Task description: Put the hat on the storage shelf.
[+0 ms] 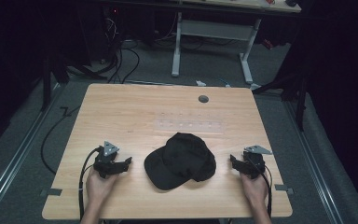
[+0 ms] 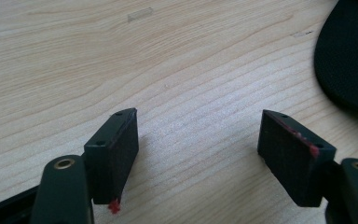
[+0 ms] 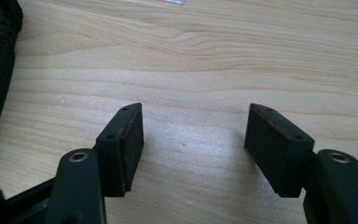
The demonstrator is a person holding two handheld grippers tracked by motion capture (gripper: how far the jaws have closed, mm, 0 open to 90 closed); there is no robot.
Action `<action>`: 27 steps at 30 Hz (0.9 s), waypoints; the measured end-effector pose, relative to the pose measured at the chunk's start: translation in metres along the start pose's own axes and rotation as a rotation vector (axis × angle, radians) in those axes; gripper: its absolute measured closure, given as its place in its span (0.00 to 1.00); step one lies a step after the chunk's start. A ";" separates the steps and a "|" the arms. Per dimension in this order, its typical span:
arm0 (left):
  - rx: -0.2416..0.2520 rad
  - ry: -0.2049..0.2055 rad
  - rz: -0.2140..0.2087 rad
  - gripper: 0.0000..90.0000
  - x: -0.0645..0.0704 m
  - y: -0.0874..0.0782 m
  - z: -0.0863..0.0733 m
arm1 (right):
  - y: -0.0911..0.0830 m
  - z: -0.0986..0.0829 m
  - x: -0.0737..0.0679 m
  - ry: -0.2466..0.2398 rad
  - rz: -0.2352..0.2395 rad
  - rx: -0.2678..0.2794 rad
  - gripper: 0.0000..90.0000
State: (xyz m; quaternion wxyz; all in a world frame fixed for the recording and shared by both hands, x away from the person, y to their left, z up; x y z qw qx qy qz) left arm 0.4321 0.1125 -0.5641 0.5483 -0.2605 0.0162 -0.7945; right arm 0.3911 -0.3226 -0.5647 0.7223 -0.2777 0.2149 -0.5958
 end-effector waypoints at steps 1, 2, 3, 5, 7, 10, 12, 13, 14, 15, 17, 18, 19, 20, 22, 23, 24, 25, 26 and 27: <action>0.001 0.000 0.001 0.32 0.000 0.000 0.000 | 0.000 0.000 0.000 0.000 0.001 -0.001 0.42; 0.001 0.000 0.001 0.32 0.000 0.000 0.000 | 0.000 0.000 0.000 0.000 0.001 -0.001 0.42; 0.001 0.000 0.001 0.32 0.000 0.000 0.000 | 0.000 0.000 0.000 0.000 0.001 -0.001 0.42; 0.002 -0.001 0.002 0.32 0.000 0.000 0.000 | 0.000 0.000 0.000 0.000 0.001 -0.001 0.42; 0.002 -0.001 0.004 0.32 0.000 0.000 0.000 | 0.000 0.000 0.000 0.000 0.001 -0.001 0.42; 0.002 -0.001 0.005 0.32 0.000 0.000 0.000 | 0.000 0.000 0.000 0.000 0.001 -0.001 0.42; 0.003 -0.002 0.006 0.32 0.000 0.000 0.000 | 0.000 0.000 0.000 -0.001 0.003 -0.002 0.41; 0.003 -0.002 0.007 0.32 0.000 0.000 0.000 | 0.000 0.000 0.000 -0.004 0.004 -0.003 0.40; 0.003 -0.002 0.007 0.32 0.000 0.000 0.000 | 0.000 0.000 0.000 -0.006 0.004 -0.002 0.40; 0.003 -0.002 0.007 0.32 0.000 0.000 0.000 | 0.000 0.000 -0.001 -0.006 0.005 -0.003 0.40; 0.003 -0.003 0.007 0.32 0.000 0.000 0.000 | 0.000 0.000 -0.001 -0.007 0.006 -0.003 0.40; 0.004 -0.003 0.007 0.32 0.000 0.000 0.000 | 0.000 0.000 -0.001 -0.008 0.007 -0.004 0.40; 0.004 -0.003 0.008 0.32 0.000 0.000 0.000 | 0.000 0.000 -0.001 -0.009 0.012 -0.005 0.37; 0.004 -0.003 0.008 0.32 0.000 0.000 0.000 | 0.000 0.000 -0.001 -0.009 0.012 -0.005 0.37; 0.004 -0.003 0.009 0.32 0.000 0.000 0.000 | 0.000 0.000 -0.001 -0.018 0.017 -0.003 0.37; 0.005 -0.004 0.010 0.32 0.000 0.000 0.000 | 0.000 0.000 -0.001 -0.018 0.017 -0.004 0.37; 0.004 -0.003 0.011 0.32 0.000 0.000 0.000 | 0.000 0.000 -0.001 -0.017 0.017 -0.004 0.37; 0.005 -0.005 0.011 0.33 0.000 0.000 0.000 | 0.000 0.000 -0.001 -0.016 0.016 -0.004 0.37; 0.005 -0.005 0.011 0.33 0.000 0.000 0.000 | 0.000 0.000 -0.001 -0.016 0.016 -0.004 0.37; 0.007 -0.004 0.012 0.33 -0.001 0.000 0.000 | 0.000 0.000 -0.002 -0.011 0.012 -0.004 0.37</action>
Point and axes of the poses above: each handheld gripper's, and its own axes: y roughly forward along the jaws, z roughly out of its top, x roughly to its right, the point moved 5 cm from there along y, roughly forward along the jaws, and after that the axes turned 2 degrees about x, right-handed, at the moved point
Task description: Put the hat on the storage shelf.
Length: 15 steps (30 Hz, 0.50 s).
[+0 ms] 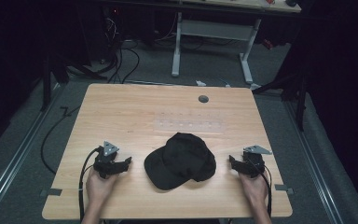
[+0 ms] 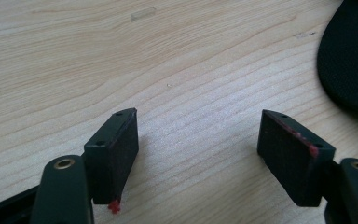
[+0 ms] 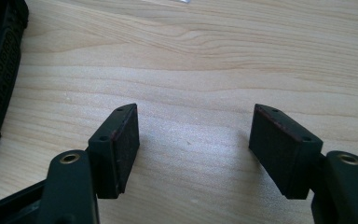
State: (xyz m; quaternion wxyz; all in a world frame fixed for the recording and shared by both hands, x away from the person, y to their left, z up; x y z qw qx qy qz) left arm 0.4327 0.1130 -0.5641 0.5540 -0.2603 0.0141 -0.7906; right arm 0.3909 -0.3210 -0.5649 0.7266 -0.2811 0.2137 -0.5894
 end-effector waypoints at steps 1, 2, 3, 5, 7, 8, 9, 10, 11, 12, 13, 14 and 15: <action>0.000 0.000 0.000 0.33 0.000 0.000 0.000 | 0.000 0.000 0.000 0.001 0.000 0.000 0.37; 0.000 0.000 0.000 0.33 0.000 0.000 0.000 | 0.000 0.000 0.000 0.003 -0.003 0.000 0.38; 0.000 0.000 0.000 0.33 0.000 0.000 0.000 | 0.000 0.000 0.000 0.005 -0.004 -0.001 0.38; 0.000 -0.001 0.000 0.33 0.000 0.000 0.000 | -0.001 0.000 -0.001 0.002 -0.005 0.002 0.41; 0.000 -0.001 0.000 0.33 0.000 0.000 0.000 | -0.002 -0.001 -0.001 0.000 -0.004 0.004 0.45; 0.000 -0.001 0.000 0.33 0.000 0.000 0.000 | -0.002 -0.001 -0.001 -0.003 -0.005 0.008 0.47; 0.000 -0.001 0.000 0.33 0.000 0.000 0.000 | -0.002 -0.001 -0.002 -0.002 -0.004 0.009 0.47; 0.000 -0.001 0.000 0.33 0.000 0.000 0.000 | -0.002 0.000 -0.002 0.001 0.000 0.008 0.47; 0.000 0.000 0.000 0.33 0.000 0.000 0.000 | -0.003 -0.001 -0.002 0.004 0.005 0.008 0.47; 0.000 0.000 0.000 0.32 0.000 0.000 0.000 | -0.003 0.000 -0.003 0.001 0.010 0.010 0.48; -0.001 0.000 0.000 0.32 0.000 0.000 0.000 | -0.004 0.000 -0.003 0.003 0.015 0.013 0.48; 0.000 0.000 0.000 0.32 0.000 0.000 0.000 | -0.005 0.001 -0.004 0.005 0.020 0.018 0.48; 0.000 0.001 0.000 0.32 0.000 0.000 0.000 | -0.007 0.001 -0.005 0.004 0.025 0.023 0.48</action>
Point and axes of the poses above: each handheld gripper's, and its own axes: y roughly forward along the jaws, z roughly out of its top, x roughly to its right, the point moved 5 cm from there along y, roughly forward along the jaws, and after that the axes turned 2 degrees about x, right-handed, at the moved point
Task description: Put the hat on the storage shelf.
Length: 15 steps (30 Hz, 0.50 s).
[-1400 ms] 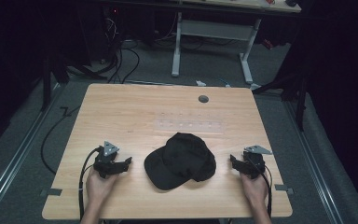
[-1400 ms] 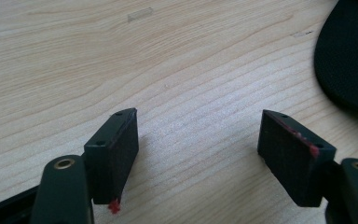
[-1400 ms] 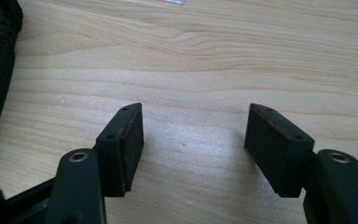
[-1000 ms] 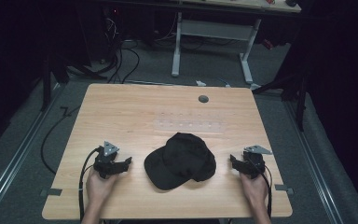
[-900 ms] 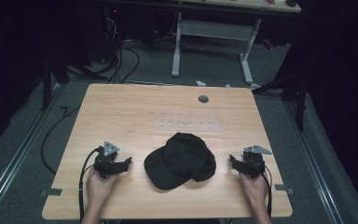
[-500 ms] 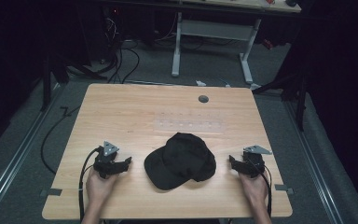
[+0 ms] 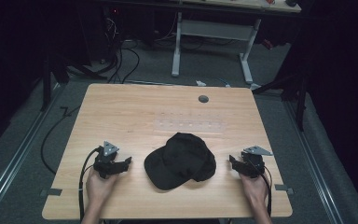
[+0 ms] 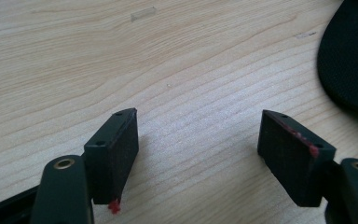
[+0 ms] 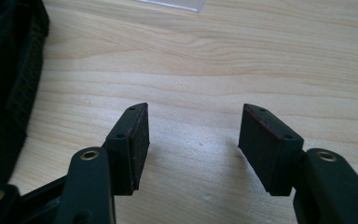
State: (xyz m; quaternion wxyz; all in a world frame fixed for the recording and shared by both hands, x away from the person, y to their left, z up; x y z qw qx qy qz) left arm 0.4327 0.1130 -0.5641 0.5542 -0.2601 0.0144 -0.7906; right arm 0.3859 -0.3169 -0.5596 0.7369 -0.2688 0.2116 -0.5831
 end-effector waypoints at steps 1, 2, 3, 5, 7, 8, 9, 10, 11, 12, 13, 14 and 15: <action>0.000 0.000 0.000 0.32 0.000 0.000 0.000 | -0.002 0.001 -0.001 0.000 0.003 0.005 0.48; -0.001 -0.001 0.000 0.32 0.000 0.000 0.000 | -0.002 0.001 -0.001 0.000 0.003 0.005 0.48; 0.000 -0.001 0.000 0.32 0.000 0.000 0.000 | -0.005 0.003 -0.002 -0.002 0.011 0.017 0.48; -0.001 -0.001 0.000 0.32 0.000 0.000 0.000 | -0.006 0.005 -0.003 -0.007 0.021 0.027 0.48; 0.000 0.000 0.000 0.32 0.000 0.000 0.000 | -0.011 0.010 -0.007 -0.011 0.041 0.058 0.48; 0.000 0.000 0.000 0.32 0.000 0.000 0.000 | -0.011 0.010 -0.007 -0.011 0.041 0.058 0.48; 0.000 0.000 0.001 0.32 0.000 0.000 0.000 | -0.015 0.013 -0.010 -0.013 0.055 0.072 0.50; -0.001 -0.001 0.000 0.33 0.000 0.000 0.000 | -0.017 0.015 -0.012 -0.026 0.058 0.091 0.50; 0.001 -0.001 0.001 0.33 0.000 0.000 0.000 | -0.017 0.015 -0.012 -0.026 0.058 0.091 0.50; 0.000 -0.001 0.001 0.33 0.000 0.000 0.000 | -0.019 0.017 -0.014 -0.035 0.059 0.100 0.51; 0.001 -0.001 0.001 0.33 0.000 0.000 0.000 | -0.020 0.019 -0.015 -0.044 0.062 0.106 0.51; 0.002 -0.003 0.002 0.33 0.000 0.000 0.000 | -0.022 0.024 -0.019 -0.049 0.078 0.115 0.51; 0.002 -0.003 0.002 0.33 0.000 0.000 0.000 | -0.023 0.026 -0.020 -0.049 0.090 0.120 0.51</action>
Point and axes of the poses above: each handheld gripper's, and its own axes: y roughly forward along the jaws, z roughly out of its top, x roughly to its right, the point moved 5 cm from there along y, roughly forward along the jaws, and after that the axes turned 2 degrees about x, right-handed, at the moved point
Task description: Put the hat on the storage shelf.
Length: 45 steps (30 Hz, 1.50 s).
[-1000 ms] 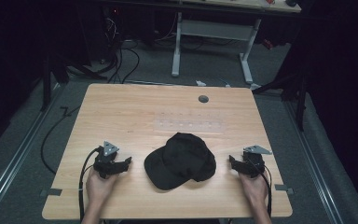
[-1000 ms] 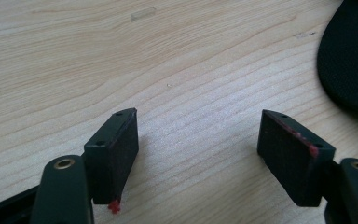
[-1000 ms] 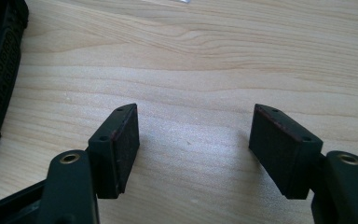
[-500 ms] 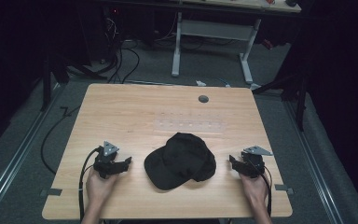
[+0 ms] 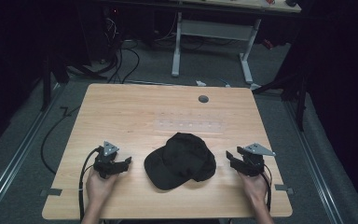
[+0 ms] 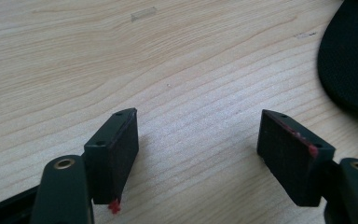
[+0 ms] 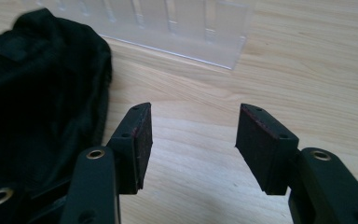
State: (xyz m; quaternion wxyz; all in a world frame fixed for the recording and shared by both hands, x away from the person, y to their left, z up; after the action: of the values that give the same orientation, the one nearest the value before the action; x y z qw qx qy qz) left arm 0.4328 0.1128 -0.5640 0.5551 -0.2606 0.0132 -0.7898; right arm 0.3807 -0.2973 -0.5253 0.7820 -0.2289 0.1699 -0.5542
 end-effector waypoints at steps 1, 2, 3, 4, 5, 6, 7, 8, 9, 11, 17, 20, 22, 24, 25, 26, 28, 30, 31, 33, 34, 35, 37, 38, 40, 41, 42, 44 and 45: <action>-0.001 0.000 0.001 0.33 0.000 0.000 0.000 | 0.000 0.000 0.000 0.000 0.000 0.000 0.51; -0.001 0.000 0.002 0.33 0.000 0.000 0.000 | 0.000 0.005 -0.003 -0.004 0.022 -0.008 0.51; 0.000 -0.001 0.003 0.33 0.000 0.000 0.000 | 0.000 0.005 -0.003 -0.004 0.022 -0.008 0.51; 0.000 -0.001 0.003 0.33 0.000 0.000 0.000 | -0.001 0.010 -0.006 -0.015 0.018 -0.003 0.51; 0.001 -0.002 0.003 0.33 0.000 0.000 0.000 | -0.001 0.012 -0.007 -0.016 0.022 0.001 0.51; 0.002 -0.003 0.004 0.33 0.000 0.000 0.000 | -0.002 0.014 -0.009 -0.015 0.026 0.001 0.51; 0.002 -0.003 0.004 0.33 0.000 0.000 0.000 | -0.002 0.017 -0.010 -0.018 0.033 0.004 0.51; 0.002 -0.003 0.004 0.33 0.000 0.000 0.000 | -0.002 0.017 -0.010 -0.018 0.033 0.004 0.51; 0.002 -0.003 0.004 0.33 0.000 0.000 0.000 | -0.002 0.019 -0.012 -0.020 0.046 0.007 0.51; 0.002 -0.003 0.004 0.33 0.000 0.000 0.000 | -0.002 0.023 -0.017 -0.012 0.071 0.009 0.50; 0.003 -0.005 0.004 0.33 0.000 0.000 0.000 | 0.002 0.034 -0.030 -0.037 0.123 0.000 0.50; 0.003 -0.004 0.004 0.33 0.000 0.000 0.000 | 0.005 0.040 -0.038 -0.014 0.171 -0.006 0.49; 0.003 -0.004 0.004 0.33 0.000 0.000 0.000 | 0.006 0.041 -0.040 -0.009 0.188 -0.005 0.49; 0.002 -0.003 0.005 0.33 0.000 0.000 0.000 | 0.007 0.044 -0.044 0.000 0.215 -0.008 0.49; 0.002 -0.003 0.005 0.33 0.000 0.000 0.000 | 0.010 0.045 -0.049 -0.002 0.231 -0.010 0.48; 0.002 -0.003 0.005 0.33 0.000 0.000 0.000 | 0.012 0.046 -0.051 -0.002 0.236 -0.018 0.47; 0.002 -0.003 0.004 0.33 0.000 0.000 0.000 | 0.014 0.046 -0.054 -0.006 0.239 -0.027 0.47; 0.002 -0.004 0.004 0.33 0.000 0.000 0.000 | 0.019 0.046 -0.058 -0.007 0.246 -0.042 0.46; 0.002 -0.003 0.004 0.33 0.000 0.000 0.000 | 0.021 0.046 -0.060 -0.003 0.248 -0.050 0.46; 0.003 -0.004 0.004 0.33 0.000 0.000 0.000 | 0.025 0.047 -0.063 0.001 0.256 -0.061 0.46; 0.003 -0.005 0.004 0.33 0.000 0.000 0.000 | 0.026 0.047 -0.064 -0.004 0.251 -0.066 0.47; 0.001 -0.007 0.003 0.33 0.000 0.000 0.000 | 0.029 0.047 -0.067 -0.001 0.247 -0.077 0.47; 0.002 -0.010 0.003 0.33 0.000 0.000 0.001 | 0.033 0.047 -0.069 0.009 0.243 -0.090 0.46; 0.001 -0.009 0.003 0.33 0.000 0.000 0.001 | 0.036 0.047 -0.069 0.010 0.239 -0.095 0.46; 0.002 -0.005 0.004 0.33 0.000 0.000 0.000 | 0.041 0.045 -0.070 0.027 0.244 -0.112 0.45; 0.001 -0.004 0.004 0.33 0.000 0.000 0.000 | 0.041 0.045 -0.070 0.027 0.244 -0.112 0.45; 0.002 -0.004 0.004 0.33 0.000 0.000 0.000 | 0.044 0.044 -0.071 0.028 0.241 -0.121 0.45; 0.002 -0.002 0.005 0.33 0.000 0.000 0.000 | 0.052 0.039 -0.071 0.024 0.221 -0.149 0.44; 0.002 -0.003 0.004 0.33 0.000 0.000 0.000 | 0.055 0.037 -0.070 0.025 0.211 -0.160 0.44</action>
State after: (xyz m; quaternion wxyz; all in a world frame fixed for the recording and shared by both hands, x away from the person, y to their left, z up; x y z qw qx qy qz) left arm 0.4330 0.1133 -0.5639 0.5571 -0.2613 0.0123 -0.7882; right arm 0.4202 -0.2093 -0.5229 0.8132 -0.2642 0.2464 -0.4563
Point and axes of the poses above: each handheld gripper's, and its own axes: y roughly forward along the jaws, z roughly out of its top, x roughly to its right, the point moved 5 cm from there along y, roughly forward along the jaws, and after that the axes turned 2 degrees about x, right-handed, at the moved point
